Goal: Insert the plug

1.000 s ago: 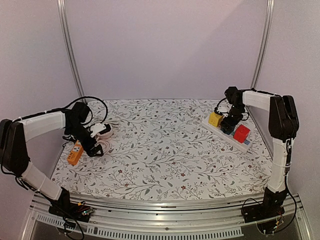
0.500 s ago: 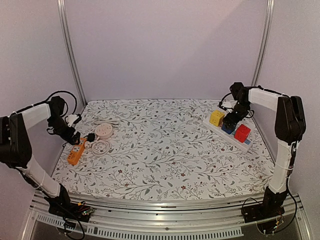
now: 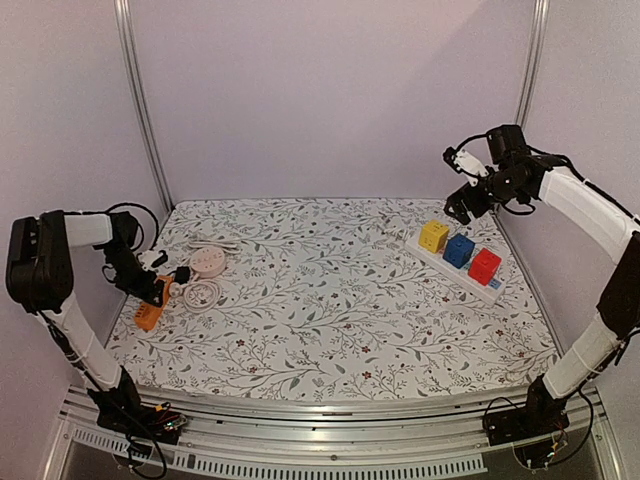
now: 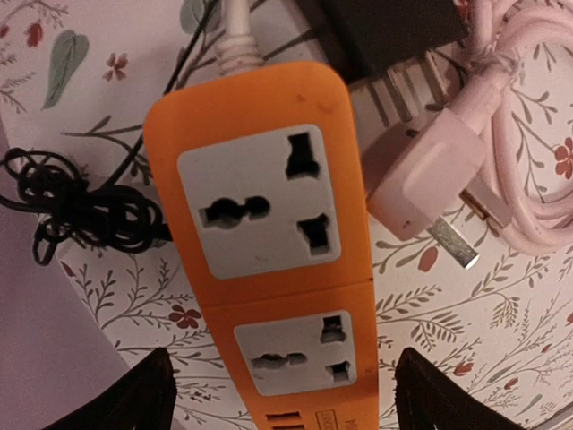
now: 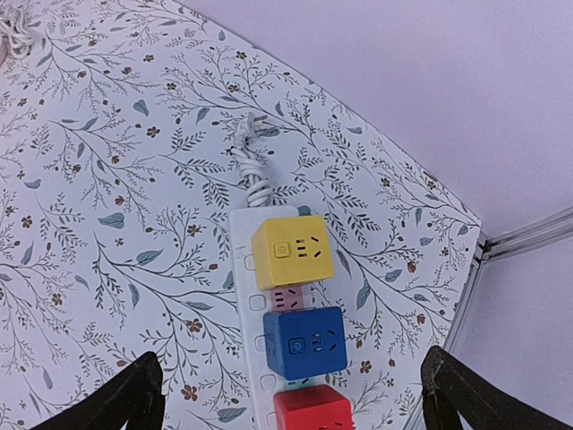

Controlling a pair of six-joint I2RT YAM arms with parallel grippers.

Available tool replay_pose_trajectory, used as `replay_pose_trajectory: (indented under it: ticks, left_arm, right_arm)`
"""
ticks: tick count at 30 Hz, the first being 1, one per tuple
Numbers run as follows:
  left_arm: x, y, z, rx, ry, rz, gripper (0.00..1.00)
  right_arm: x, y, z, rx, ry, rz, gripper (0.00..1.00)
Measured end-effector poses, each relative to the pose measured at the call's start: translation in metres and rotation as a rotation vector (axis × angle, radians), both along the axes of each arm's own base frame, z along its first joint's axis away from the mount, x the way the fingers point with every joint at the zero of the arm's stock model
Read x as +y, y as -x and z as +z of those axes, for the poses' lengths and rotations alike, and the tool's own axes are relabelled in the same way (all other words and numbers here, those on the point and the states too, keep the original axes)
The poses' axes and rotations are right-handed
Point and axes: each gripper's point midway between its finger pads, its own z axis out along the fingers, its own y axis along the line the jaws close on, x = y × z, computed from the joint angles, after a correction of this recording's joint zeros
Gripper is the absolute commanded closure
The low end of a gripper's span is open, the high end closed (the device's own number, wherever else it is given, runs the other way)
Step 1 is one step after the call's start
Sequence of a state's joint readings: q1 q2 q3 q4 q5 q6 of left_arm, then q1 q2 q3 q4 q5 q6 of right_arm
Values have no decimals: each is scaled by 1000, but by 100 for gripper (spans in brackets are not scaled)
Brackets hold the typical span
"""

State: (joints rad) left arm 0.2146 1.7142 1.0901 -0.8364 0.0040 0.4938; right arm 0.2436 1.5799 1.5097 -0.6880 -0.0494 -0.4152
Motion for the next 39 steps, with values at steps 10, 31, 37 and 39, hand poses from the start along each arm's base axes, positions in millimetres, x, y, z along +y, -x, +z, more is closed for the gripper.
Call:
replay_pose_trajectory:
  ticks: [10, 31, 37, 39]
  left_arm:
    - [-4, 9, -18, 57, 29, 17, 100]
    - [-208, 22, 152, -328, 21, -778, 100]
    - [-299, 32, 129, -220, 115, -1009, 100]
    - [-320, 34, 115, -192, 127, -1056, 100]
  right_arm:
    - [18, 28, -7, 4, -30, 51, 1]
    - [54, 79, 41, -115, -261, 182, 1]
    - [56, 83, 33, -94, -286, 178, 1]
    - [56, 85, 30, -87, -287, 176, 1]
